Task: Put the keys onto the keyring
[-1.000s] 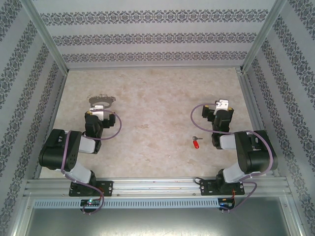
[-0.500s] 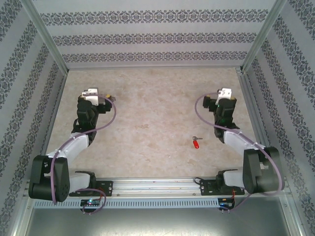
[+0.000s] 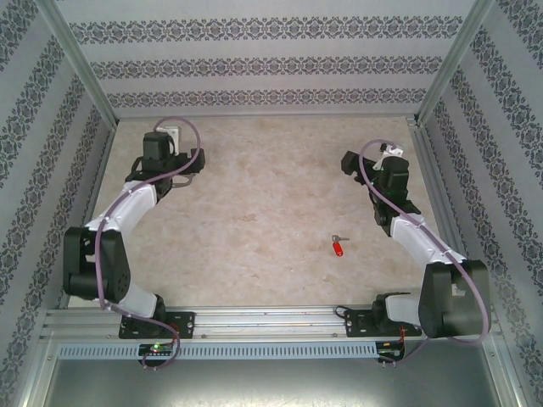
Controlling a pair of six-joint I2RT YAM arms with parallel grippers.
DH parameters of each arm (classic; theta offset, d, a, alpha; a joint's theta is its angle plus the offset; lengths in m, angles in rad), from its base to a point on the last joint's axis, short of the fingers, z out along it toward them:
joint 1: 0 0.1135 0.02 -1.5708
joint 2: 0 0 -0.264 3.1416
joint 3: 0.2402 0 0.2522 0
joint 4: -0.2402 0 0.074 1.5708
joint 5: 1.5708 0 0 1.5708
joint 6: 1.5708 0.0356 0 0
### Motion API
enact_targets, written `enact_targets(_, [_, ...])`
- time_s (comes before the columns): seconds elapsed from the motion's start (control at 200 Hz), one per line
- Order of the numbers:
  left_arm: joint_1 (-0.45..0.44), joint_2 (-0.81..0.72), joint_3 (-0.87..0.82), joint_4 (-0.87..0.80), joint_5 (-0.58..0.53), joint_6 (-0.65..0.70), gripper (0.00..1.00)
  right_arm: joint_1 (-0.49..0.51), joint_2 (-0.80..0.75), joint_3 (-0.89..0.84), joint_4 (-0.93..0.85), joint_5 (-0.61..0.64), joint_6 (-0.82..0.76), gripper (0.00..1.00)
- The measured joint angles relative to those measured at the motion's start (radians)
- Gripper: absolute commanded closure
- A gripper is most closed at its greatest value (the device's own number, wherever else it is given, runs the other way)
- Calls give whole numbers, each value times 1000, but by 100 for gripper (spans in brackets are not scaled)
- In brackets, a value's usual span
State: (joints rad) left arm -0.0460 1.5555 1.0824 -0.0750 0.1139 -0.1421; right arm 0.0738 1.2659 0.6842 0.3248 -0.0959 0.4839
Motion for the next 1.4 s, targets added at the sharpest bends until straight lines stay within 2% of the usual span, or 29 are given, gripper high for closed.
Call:
enact_targets(0.095, [-1,77,42,-61,45,-36,0,53,-26,-6,-34,-28,14,12])
enact_targets(0.285, [-7,206,78,-132,80,-89,0,184,-32,-5,-98,-44,19,13])
enact_targets(0.5, [-16,304,113,-134,92,-135,0,344,58,52,-203,10,-7,4])
enact_targets(0.6, [-26,332,114,-111,82,-156,0,388,71,56,-225,56,-25,4])
enact_targets(0.964, [-46,365,115,-47,-16,-193,0,393,92,55,-214,73,-77,7])
enact_targets(1.164, [-46,425,188,-47,-52,-196,0,379,102,55,-207,73,-76,7])
enact_targets(1.399, [-46,475,218,-52,-74,-208,0,355,13,11,-201,75,-60,6])
